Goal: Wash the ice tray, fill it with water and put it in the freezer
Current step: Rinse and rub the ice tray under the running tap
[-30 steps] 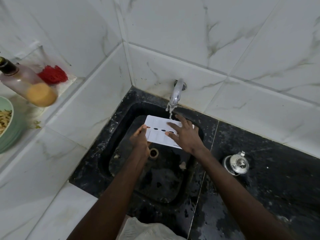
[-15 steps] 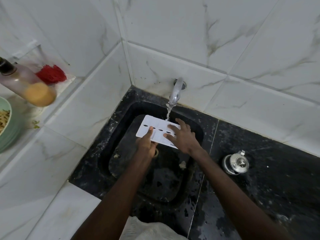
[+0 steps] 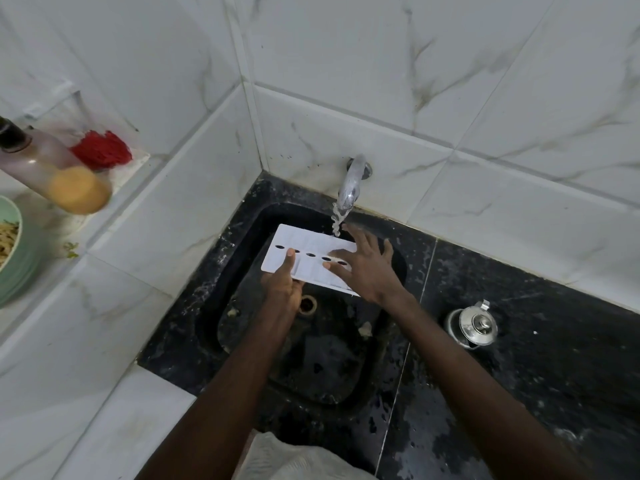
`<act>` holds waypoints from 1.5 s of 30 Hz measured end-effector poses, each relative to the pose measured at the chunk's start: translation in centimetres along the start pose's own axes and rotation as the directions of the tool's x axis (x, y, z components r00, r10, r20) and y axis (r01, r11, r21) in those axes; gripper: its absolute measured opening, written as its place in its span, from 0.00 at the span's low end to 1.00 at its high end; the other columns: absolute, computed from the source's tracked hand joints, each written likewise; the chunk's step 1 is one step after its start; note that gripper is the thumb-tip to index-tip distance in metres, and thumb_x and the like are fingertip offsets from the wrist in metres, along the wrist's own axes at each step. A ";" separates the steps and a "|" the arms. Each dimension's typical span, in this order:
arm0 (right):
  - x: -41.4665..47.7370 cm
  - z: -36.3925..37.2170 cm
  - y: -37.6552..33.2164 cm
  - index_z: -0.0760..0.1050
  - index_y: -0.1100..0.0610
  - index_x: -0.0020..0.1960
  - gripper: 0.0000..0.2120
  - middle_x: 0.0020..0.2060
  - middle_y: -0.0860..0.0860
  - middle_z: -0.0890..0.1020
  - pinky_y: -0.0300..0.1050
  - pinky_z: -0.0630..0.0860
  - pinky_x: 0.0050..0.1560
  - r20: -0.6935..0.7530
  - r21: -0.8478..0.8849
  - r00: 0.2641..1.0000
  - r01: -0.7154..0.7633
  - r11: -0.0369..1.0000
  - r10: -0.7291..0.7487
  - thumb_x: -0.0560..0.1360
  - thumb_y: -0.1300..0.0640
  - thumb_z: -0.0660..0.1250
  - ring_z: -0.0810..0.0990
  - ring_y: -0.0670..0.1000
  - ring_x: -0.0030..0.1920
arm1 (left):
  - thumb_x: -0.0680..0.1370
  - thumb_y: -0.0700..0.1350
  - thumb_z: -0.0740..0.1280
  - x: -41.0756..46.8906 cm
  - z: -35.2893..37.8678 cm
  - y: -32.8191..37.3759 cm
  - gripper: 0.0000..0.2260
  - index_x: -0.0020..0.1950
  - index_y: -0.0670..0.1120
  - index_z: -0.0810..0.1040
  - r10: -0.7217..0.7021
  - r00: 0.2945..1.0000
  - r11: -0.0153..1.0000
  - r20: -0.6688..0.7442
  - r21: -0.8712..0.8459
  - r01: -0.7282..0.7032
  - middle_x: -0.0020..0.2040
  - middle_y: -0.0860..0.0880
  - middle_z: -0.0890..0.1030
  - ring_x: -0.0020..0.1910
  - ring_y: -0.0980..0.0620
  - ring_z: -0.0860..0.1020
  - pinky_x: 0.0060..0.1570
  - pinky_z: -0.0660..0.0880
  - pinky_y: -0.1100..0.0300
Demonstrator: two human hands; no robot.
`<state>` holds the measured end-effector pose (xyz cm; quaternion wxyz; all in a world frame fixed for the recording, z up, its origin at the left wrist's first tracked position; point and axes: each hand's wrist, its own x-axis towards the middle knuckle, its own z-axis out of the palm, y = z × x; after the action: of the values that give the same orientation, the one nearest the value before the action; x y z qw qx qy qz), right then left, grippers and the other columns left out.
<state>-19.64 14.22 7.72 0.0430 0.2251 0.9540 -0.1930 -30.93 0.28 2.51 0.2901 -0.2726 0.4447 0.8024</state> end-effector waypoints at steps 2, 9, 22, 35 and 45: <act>0.0 0.2 0.1 0.72 0.39 0.73 0.27 0.83 0.49 0.50 0.78 0.44 0.75 -0.003 -0.030 0.999 -0.053 0.998 0.053 0.81 0.30 0.50 0.49 0.58 0.82 | 0.76 0.37 0.76 -0.3 0.1 -0.1 0.19 0.66 0.34 0.79 -0.014 1.000 1.000 0.010 0.013 0.014 0.59 0.38 0.85 0.54 0.40 0.86 0.54 0.83 0.36; -0.4 0.4 0.6 0.78 0.38 0.68 0.25 0.82 0.47 0.54 0.73 0.49 0.77 -0.002 0.128 1.000 -0.015 0.992 0.015 0.80 0.29 0.54 0.52 0.54 0.81 | 0.78 0.35 0.74 -1.0 -0.5 0.1 0.16 0.65 0.36 0.78 -0.003 1.000 1.000 -0.018 -0.008 0.003 0.56 0.40 0.85 0.42 0.48 0.88 0.38 0.86 0.47; -1.2 1.1 1.2 0.81 0.39 0.65 0.26 0.82 0.47 0.58 0.67 0.51 0.78 -0.062 0.117 0.998 -0.023 0.993 0.031 0.80 0.28 0.53 0.54 0.53 0.81 | 0.78 0.37 0.73 -0.4 -0.6 0.9 0.18 0.68 0.35 0.77 0.050 0.998 0.999 0.027 -0.001 -0.050 0.65 0.36 0.82 0.57 0.39 0.84 0.50 0.85 0.42; -1.4 1.4 1.6 0.77 0.43 0.70 0.23 0.81 0.50 0.58 0.66 0.57 0.76 -0.144 0.111 0.988 -0.035 0.993 0.051 0.82 0.34 0.57 0.57 0.56 0.80 | 0.80 0.35 0.72 -0.4 -0.8 2.5 0.04 0.51 0.42 0.81 0.033 0.999 0.999 -0.004 -0.035 -0.033 0.44 0.46 0.88 0.39 0.51 0.88 0.39 0.85 0.47; -1.8 1.7 1.7 0.80 0.44 0.65 0.22 0.79 0.51 0.61 0.69 0.61 0.74 -0.149 0.134 0.988 -0.015 0.991 0.035 0.82 0.34 0.58 0.61 0.56 0.78 | 0.80 0.34 0.71 -1.2 -0.7 3.1 0.04 0.51 0.42 0.82 0.095 0.995 0.995 0.018 -0.040 -0.095 0.43 0.47 0.88 0.40 0.51 0.88 0.35 0.84 0.52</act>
<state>-17.25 14.25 5.90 -0.0422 0.2536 0.9367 -0.2378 -32.12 -1.94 4.75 0.2506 -0.2487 0.4384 0.8265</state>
